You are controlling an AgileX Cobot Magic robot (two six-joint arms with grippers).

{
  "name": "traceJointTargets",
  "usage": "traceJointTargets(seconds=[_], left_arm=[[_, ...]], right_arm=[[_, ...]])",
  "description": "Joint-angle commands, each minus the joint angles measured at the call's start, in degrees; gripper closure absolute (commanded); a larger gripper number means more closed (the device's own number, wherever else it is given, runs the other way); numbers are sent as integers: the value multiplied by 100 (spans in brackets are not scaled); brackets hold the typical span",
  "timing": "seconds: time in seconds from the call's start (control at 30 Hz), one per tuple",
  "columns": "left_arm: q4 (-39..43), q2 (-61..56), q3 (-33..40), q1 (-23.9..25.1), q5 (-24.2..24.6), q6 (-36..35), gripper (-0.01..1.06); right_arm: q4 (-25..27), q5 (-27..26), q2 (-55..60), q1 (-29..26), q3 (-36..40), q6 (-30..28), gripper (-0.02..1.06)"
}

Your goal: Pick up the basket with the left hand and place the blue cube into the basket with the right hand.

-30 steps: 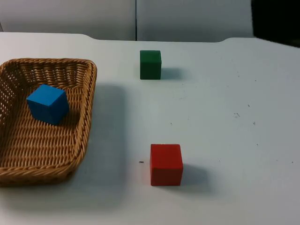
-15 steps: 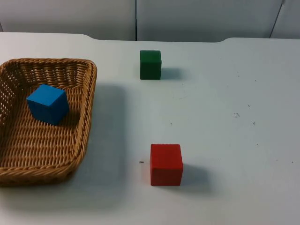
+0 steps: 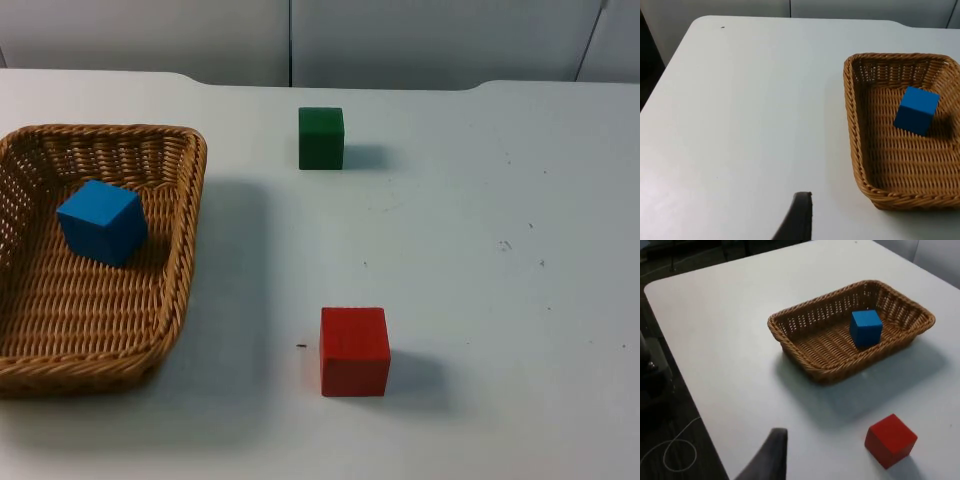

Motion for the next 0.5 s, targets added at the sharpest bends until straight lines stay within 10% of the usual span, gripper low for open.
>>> traceJointTargets(seconds=[0.0, 0.47], left_arm=[[9, -28, 52, -38, 0, -15, 24], [-2, -28, 52, -38, 0, -2, 24]], right_arm=[[9, 8, -359, 13, 223, 128, -1], [-654, 1501, -1860, 13, 300, 1219, -1]])
